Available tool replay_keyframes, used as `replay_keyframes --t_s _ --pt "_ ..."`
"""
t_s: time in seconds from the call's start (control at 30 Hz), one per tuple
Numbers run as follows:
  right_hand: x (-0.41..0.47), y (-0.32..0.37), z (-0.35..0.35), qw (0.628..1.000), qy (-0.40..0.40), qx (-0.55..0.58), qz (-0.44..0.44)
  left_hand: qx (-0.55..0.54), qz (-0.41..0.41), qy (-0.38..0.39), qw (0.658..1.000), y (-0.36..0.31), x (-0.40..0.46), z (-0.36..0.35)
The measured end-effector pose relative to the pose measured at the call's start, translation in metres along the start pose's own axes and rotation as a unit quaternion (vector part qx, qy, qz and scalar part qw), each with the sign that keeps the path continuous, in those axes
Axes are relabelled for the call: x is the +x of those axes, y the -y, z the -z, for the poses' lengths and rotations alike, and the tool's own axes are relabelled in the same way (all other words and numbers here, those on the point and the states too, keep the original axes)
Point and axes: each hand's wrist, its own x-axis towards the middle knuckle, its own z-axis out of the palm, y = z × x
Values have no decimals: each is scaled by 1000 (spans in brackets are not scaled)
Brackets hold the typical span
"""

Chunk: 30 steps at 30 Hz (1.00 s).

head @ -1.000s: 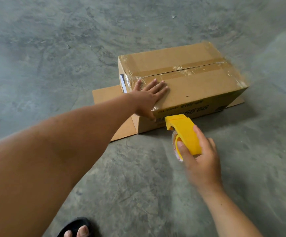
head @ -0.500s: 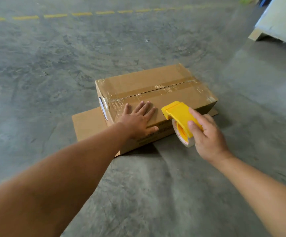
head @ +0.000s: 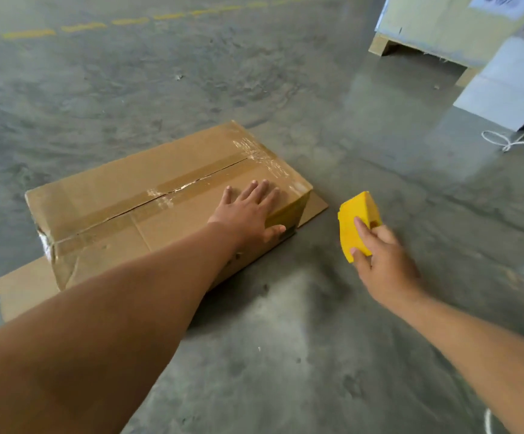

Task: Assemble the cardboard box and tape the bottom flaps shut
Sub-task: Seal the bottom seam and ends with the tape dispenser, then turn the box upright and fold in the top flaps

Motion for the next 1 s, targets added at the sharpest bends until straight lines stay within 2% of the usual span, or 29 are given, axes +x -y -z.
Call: replay_keyframes --t_s 0.17,0.27,0.47,0.63,0.7,0.77,0.87,0.93,1.0 --pt "18 -34 -40 994 79 -77 1 -12 42 -9 999 -6 36 -2" --pt "24 -43 -63 980 155 -125 -20 3 58 -28 998 -7 37 -11" --pt "29 -56 -89 972 178 -131 -85 -1 58 -41 997 -6 35 -13" --pt "25 -57 -94 972 198 -115 -56 -7 64 -39 997 -4 35 -14" --pt "25 -56 -93 978 168 -126 -16 -14 60 -33 998 -3 34 -12" --pt "39 -46 -89 989 84 -125 -5 -27 45 -24 998 0 31 -8" --pt "83 -6 -75 999 -2 2 -52 -31 15 -9 999 17 16 -2" --pt "117 26 -64 997 -29 56 -40 -25 22 -4 999 39 -2 1" --pt "153 61 -59 998 -15 56 -12 -27 66 -4 997 68 -24 3"
